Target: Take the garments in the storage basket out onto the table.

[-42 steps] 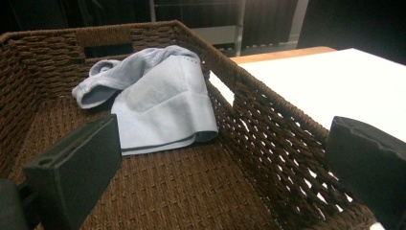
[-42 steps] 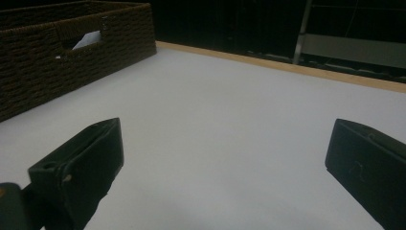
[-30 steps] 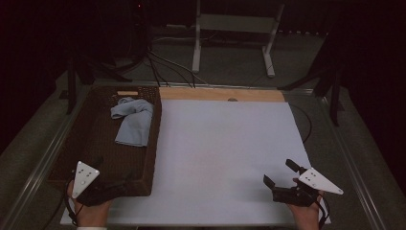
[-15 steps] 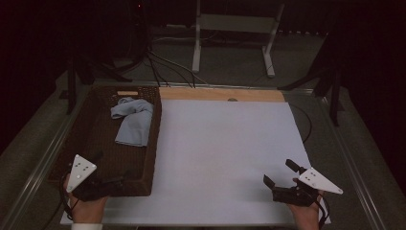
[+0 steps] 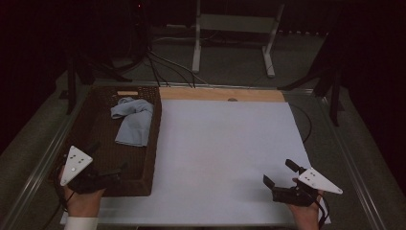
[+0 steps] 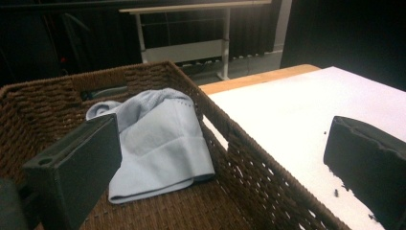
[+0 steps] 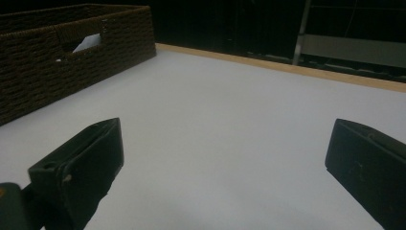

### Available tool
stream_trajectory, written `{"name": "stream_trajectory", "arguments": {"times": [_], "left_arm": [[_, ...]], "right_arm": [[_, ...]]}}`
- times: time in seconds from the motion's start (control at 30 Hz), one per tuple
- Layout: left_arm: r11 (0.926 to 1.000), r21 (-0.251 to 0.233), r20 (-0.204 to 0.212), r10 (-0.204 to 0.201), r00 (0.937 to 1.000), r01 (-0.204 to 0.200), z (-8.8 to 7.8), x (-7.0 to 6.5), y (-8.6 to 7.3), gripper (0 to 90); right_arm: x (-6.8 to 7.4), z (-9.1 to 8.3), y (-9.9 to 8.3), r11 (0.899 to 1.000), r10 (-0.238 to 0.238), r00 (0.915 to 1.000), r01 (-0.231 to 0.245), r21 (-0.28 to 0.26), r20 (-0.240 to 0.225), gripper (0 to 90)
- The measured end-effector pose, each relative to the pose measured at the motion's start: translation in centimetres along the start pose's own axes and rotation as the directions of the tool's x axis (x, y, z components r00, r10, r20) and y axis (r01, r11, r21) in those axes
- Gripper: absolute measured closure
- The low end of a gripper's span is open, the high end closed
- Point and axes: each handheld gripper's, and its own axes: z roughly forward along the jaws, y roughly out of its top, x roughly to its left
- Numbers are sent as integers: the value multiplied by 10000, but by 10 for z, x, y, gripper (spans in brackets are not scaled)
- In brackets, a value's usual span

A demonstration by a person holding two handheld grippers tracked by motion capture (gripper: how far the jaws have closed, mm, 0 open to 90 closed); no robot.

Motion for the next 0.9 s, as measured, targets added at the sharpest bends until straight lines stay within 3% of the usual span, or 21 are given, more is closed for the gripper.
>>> {"name": "stream_trajectory", "arguments": {"times": [0.27,0.33,0.57,0.9], "left_arm": [[9991,89,103,-405,9991,404,5,5,9,3],[9998,125,-11,-174,9998,175,8,5,13,3],[10000,93,-4,33,10000,-33,15,5,22,3],[9999,104,18,92,10000,-92,27,8,30,2]], "right_arm": [[0,0,0,10000,4,10000,-4,-36,26,0],[0,-1,0,10000,-23,10000,23,-46,30,0],[1,0,0,10000,-38,10000,38,-1,1,0],[1,0,0,10000,-31,10000,31,5,7,0]]}}
